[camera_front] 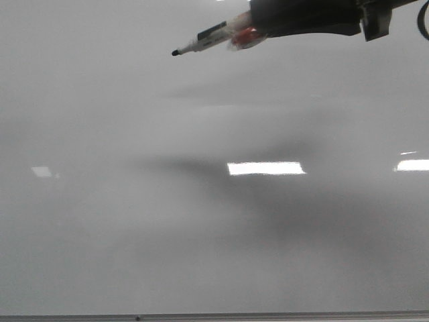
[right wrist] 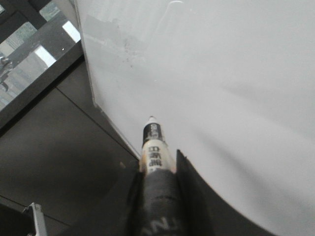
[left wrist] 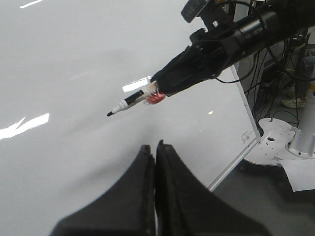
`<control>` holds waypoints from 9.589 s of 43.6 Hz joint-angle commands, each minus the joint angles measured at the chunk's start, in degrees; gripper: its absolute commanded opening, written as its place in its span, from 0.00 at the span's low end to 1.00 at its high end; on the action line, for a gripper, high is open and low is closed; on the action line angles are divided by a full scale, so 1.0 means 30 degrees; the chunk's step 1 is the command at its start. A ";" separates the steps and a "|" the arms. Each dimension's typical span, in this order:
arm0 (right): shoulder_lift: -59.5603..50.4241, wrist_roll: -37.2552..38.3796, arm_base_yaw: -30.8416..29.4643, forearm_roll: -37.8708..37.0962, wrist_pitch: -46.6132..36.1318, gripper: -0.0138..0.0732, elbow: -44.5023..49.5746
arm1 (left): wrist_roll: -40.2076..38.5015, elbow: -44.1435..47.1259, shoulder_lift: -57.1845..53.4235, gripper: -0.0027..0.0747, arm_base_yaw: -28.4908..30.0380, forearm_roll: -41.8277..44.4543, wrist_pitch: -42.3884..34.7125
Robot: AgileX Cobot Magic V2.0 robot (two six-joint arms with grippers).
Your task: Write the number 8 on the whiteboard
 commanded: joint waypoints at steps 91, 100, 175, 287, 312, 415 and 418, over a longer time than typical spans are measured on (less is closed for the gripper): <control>0.6695 -0.1842 0.4055 0.2661 -0.3890 0.08 -0.3345 | -0.0192 -0.0473 0.0101 0.01 0.0001 -0.0348 -0.1534; 0.6628 -0.1842 0.4017 0.3198 -0.3872 0.08 -0.3997 | -0.0192 -0.0473 0.0101 0.01 0.0001 -0.0348 -0.1534; 0.0611 -0.2013 0.3612 -0.3551 -0.0082 0.08 -0.5385 | -0.0159 -0.0838 0.0341 0.01 0.0001 0.0045 -0.1066; -1.7417 0.6092 0.1338 -1.0599 -0.5240 0.50 0.6941 | -1.4051 -0.7620 1.3981 0.01 0.9161 1.3584 0.7854; -2.1089 0.6073 0.0591 -1.1155 -0.5682 0.09 0.9269 | -1.4051 -0.7580 1.7781 0.01 1.4511 1.3123 -0.0161; -2.1089 0.6073 0.0591 -1.1307 -0.5646 0.09 0.9269 | -1.4051 -0.0662 -0.3027 0.01 1.1309 1.3147 0.6359; -2.1089 0.6073 0.0591 -1.1307 -0.5646 0.09 0.9269 | -1.4051 -0.0662 -0.3618 0.01 1.1309 1.3147 0.6612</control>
